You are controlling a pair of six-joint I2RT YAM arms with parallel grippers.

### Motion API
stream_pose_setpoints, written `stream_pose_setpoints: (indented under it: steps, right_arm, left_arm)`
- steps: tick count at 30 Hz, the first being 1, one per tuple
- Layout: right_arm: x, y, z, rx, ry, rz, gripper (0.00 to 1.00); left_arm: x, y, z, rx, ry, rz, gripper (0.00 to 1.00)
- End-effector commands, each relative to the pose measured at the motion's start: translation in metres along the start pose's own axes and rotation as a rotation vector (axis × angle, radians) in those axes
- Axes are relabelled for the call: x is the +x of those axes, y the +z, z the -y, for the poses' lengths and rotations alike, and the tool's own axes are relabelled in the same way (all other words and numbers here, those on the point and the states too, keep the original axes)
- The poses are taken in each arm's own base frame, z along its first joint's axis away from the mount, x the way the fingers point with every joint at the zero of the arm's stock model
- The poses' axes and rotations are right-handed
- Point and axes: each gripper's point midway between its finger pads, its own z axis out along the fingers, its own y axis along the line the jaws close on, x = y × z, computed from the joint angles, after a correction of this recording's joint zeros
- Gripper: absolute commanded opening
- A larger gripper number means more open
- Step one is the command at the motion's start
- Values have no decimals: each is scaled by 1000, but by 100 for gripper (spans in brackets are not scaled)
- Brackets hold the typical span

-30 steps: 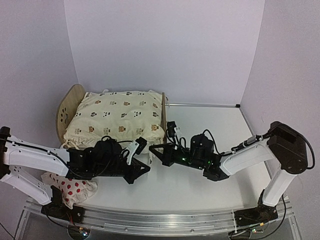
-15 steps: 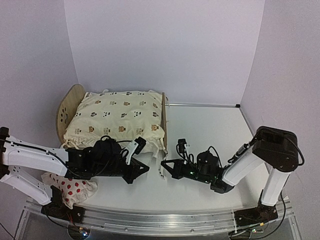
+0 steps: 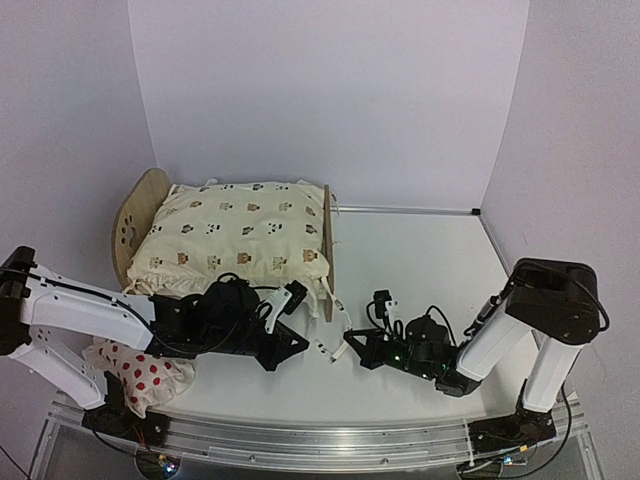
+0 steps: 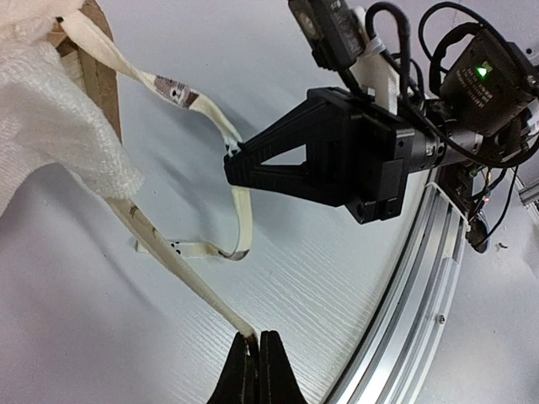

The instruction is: Set up the pet bed

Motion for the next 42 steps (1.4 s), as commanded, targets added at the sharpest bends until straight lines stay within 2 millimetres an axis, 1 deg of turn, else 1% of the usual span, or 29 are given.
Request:
stream_pose_setpoints:
  steps: [1,6,11,15,17,21,26,29,32,34,40,42]
  right_arm:
    - [-24,-6,1,31,-64,99,0]
    - [-19,3,4,44,-99,86,0]
    - [-26,13,13,115,-193,125,0]
    - [-34,15,27,207,-245,165,0]
    - [-35,15,29,217,-253,168,0]
    - [-25,19,24,173,-245,133,2]
    - [-10,23,14,93,-227,71,7]
    - [-7,23,8,55,-219,52,12]
    - [-10,21,5,46,-212,57,14]
    - [-10,19,5,43,-207,55,18]
    - [-12,12,3,39,-183,35,25]
    - [-16,9,0,35,-183,32,30]
  left_arm:
    - [-24,13,21,80,-4,45,0]
    - [-24,31,26,112,-9,29,0]
    - [-18,50,30,140,-23,-1,0]
    - [-16,66,32,155,-35,-19,0]
    - [-11,76,31,157,-45,-38,0]
    - [-1,91,30,161,-60,-79,0]
    - [10,97,22,131,-59,-109,0]
    - [19,102,21,136,-58,-143,1]
    - [24,105,21,144,-69,-156,2]
    - [25,103,23,157,-74,-157,6]
    - [24,91,30,183,-83,-171,30]
    - [22,84,31,181,-84,-167,36]
